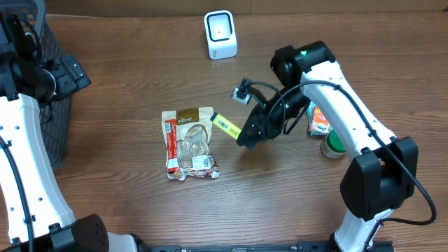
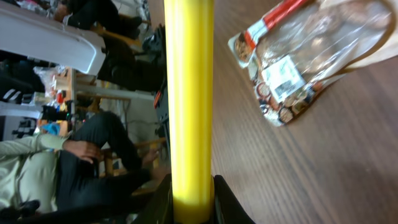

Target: Scan the item barcode

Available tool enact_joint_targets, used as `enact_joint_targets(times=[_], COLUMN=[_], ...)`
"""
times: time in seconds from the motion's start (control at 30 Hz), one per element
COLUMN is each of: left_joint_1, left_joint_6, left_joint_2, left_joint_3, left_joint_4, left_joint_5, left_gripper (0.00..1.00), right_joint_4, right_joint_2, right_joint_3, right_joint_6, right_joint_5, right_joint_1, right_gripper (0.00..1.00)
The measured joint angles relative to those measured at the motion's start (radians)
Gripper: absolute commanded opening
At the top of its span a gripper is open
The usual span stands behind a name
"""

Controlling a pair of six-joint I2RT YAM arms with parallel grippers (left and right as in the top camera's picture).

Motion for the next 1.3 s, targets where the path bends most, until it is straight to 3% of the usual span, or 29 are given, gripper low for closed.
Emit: enact_joint_targets(times=[0.37, 0.6, 1.07, 1.3], left_joint_1=[0.000, 0.000, 0.000, 0.000], left_joint_6=[0.000, 0.000, 0.000, 0.000], left_joint_2=[0.000, 0.000, 0.000, 0.000], left_joint_3=[0.000, 0.000, 0.000, 0.000], left_joint_4=[0.000, 0.000, 0.000, 0.000], left_joint_5=[0.000, 0.000, 0.000, 0.000], left_gripper=[1.00, 1.00, 1.00, 1.00], right_joint_4=[0.000, 0.000, 0.012, 0.169], right_joint_2=[0.000, 0.000, 0.000, 0.000], right_joint_3=[-0.182, -0.201, -0.201, -0.202], right_joint_6=[0.000, 0.000, -0.009, 0.071], right_joint_5=[0.040, 0.040, 0.083, 0.188], right_joint_1=[0.229, 0.359, 0.379, 0.378], right_gripper=[0.04, 0.04, 0.04, 0.04])
